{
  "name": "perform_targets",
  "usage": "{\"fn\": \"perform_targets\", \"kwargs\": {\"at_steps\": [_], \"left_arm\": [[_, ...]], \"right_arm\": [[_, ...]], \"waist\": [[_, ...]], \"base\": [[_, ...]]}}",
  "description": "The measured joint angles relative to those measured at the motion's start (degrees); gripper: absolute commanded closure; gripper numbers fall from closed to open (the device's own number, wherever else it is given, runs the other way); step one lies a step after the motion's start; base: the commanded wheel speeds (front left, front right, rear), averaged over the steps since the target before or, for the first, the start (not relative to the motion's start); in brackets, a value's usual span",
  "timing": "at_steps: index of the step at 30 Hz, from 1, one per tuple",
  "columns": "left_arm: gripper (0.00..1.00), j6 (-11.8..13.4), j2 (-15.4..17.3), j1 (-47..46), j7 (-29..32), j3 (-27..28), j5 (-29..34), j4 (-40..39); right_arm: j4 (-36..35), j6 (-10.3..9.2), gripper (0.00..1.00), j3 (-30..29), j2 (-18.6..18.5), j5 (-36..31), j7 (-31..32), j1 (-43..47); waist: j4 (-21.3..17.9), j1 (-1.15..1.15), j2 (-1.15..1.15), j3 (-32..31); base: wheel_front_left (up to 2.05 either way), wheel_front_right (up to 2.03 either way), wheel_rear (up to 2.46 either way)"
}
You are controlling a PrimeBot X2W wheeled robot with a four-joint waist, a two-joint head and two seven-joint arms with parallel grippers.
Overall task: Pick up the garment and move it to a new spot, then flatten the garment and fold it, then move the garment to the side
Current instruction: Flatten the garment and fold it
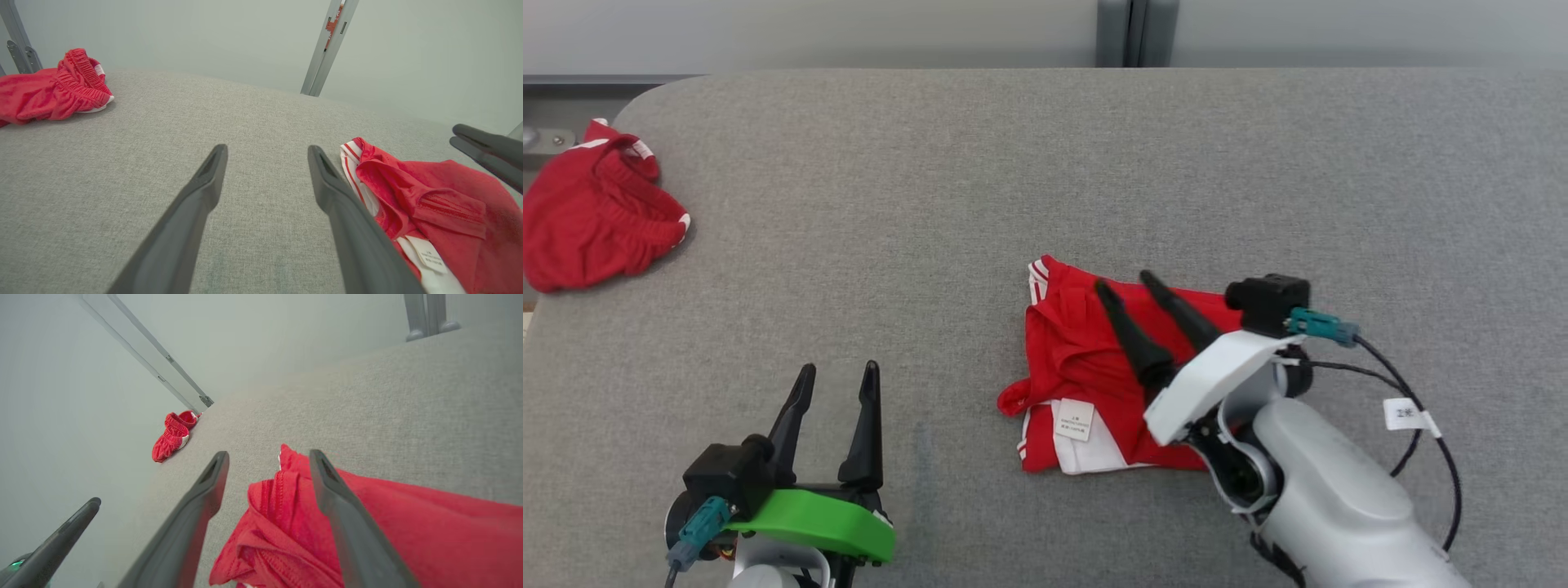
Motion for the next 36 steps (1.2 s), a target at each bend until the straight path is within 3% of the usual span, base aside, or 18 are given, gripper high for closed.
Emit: {"fn": "perform_targets", "kwargs": {"at_steps": [4, 10, 12, 13, 14, 19, 25, 36], "left_arm": [[0.00, 0.0, 0.0, 0.0, -0.1, 0.1, 0.0, 0.0], [0.00, 0.0, -0.1, 0.0, -0.1, 0.1, 0.4, -0.1], [0.00, -0.1, -0.2, -0.2, -0.1, -0.1, 0.4, -0.1], [0.00, -0.3, -0.2, -0.3, -0.1, -0.2, 0.4, -0.1], [0.00, -0.3, -0.2, -0.5, -0.1, -0.2, 0.4, 0.0], [0.00, -0.3, -0.3, -0.6, -0.1, 0.0, 0.4, 0.2], [0.00, -0.4, -0.5, -0.8, -0.2, 0.3, 0.4, 0.4], [0.00, -0.6, -0.8, -1.7, -0.3, 0.4, 0.8, 0.6]], "right_arm": [[-0.7, 0.00, 0.00, -6.1, -3.0, -9.0, -3.6, 1.0], [-5.8, 0.00, 0.00, -9.2, -2.9, -21.3, -4.1, 6.3], [-6.4, 0.00, 0.56, -9.3, -2.8, -23.3, -3.3, 8.0], [-6.7, 0.00, 0.74, -9.4, -2.9, -24.4, -2.8, 8.8], [-7.1, 0.00, 1.00, -9.6, -3.0, -25.4, -2.2, 9.6], [-7.9, 0.00, 1.00, -10.1, -4.2, -28.9, 0.6, 12.7], [-4.4, 0.00, 1.00, -7.3, -3.2, -29.0, 2.0, 12.9], [0.4, 0.01, 1.00, 9.4, -0.4, -25.4, -0.1, 5.8]], "waist": [[-1.1, 0.00, 0.00, 0.1], [-2.3, 0.00, 0.00, 0.8], [-2.3, 0.00, 0.00, 1.1], [-2.2, 0.00, 0.00, 1.2], [-2.0, 0.00, 0.00, 1.2], [-1.1, 0.00, 0.00, 1.6], [-0.1, 0.00, 0.00, 2.3], [1.4, 0.00, 0.00, 3.2]], "base": [[0.00, 0.00, 0.00], [0.00, 0.00, 0.00], [0.00, 0.00, 0.00], [0.00, 0.00, 0.00], [0.00, 0.00, 0.00], [0.00, 0.00, 0.00], [0.00, 0.00, 0.00], [0.00, 0.00, 0.00]]}}
